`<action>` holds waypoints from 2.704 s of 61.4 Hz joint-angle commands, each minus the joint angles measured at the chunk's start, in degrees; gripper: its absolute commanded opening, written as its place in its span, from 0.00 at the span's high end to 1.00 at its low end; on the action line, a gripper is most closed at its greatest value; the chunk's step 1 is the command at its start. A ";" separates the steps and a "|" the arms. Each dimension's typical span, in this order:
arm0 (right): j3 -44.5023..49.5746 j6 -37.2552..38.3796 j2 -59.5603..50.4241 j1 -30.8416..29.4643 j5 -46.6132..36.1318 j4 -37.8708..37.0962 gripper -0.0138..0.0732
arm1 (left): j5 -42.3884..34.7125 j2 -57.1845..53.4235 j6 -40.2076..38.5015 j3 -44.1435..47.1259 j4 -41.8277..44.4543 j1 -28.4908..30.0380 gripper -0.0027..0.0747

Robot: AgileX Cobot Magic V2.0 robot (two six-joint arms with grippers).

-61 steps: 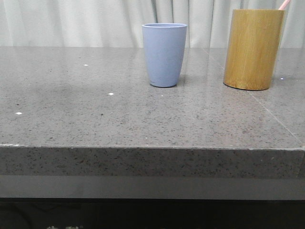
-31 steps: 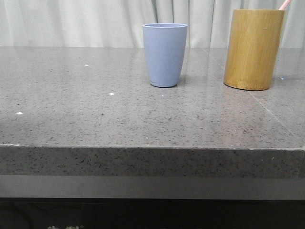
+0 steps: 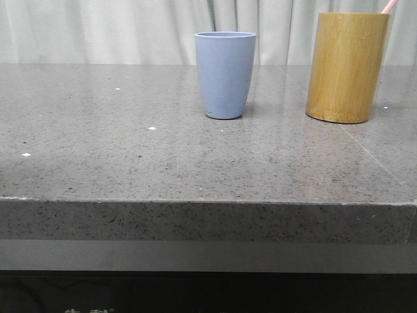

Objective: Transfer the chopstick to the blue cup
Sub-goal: 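Reach the right gripper into the bamboo holder and grasp the pink chopstick, then lift the pink chopstick and lower it into the blue cup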

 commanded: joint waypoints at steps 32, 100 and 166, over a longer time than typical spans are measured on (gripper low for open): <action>-16.50 -1.47 15.51 -0.46 1.56 8.46 0.25 | -4.16 -0.64 0.00 -1.64 -0.89 0.11 0.56; -37.70 -2.33 16.43 -0.33 17.44 6.46 0.91 | -3.99 -0.64 0.00 -1.64 -0.89 0.11 0.56; -55.85 -2.93 34.90 31.29 15.66 -14.47 0.91 | -3.77 -0.64 0.00 -1.64 -1.03 0.11 0.56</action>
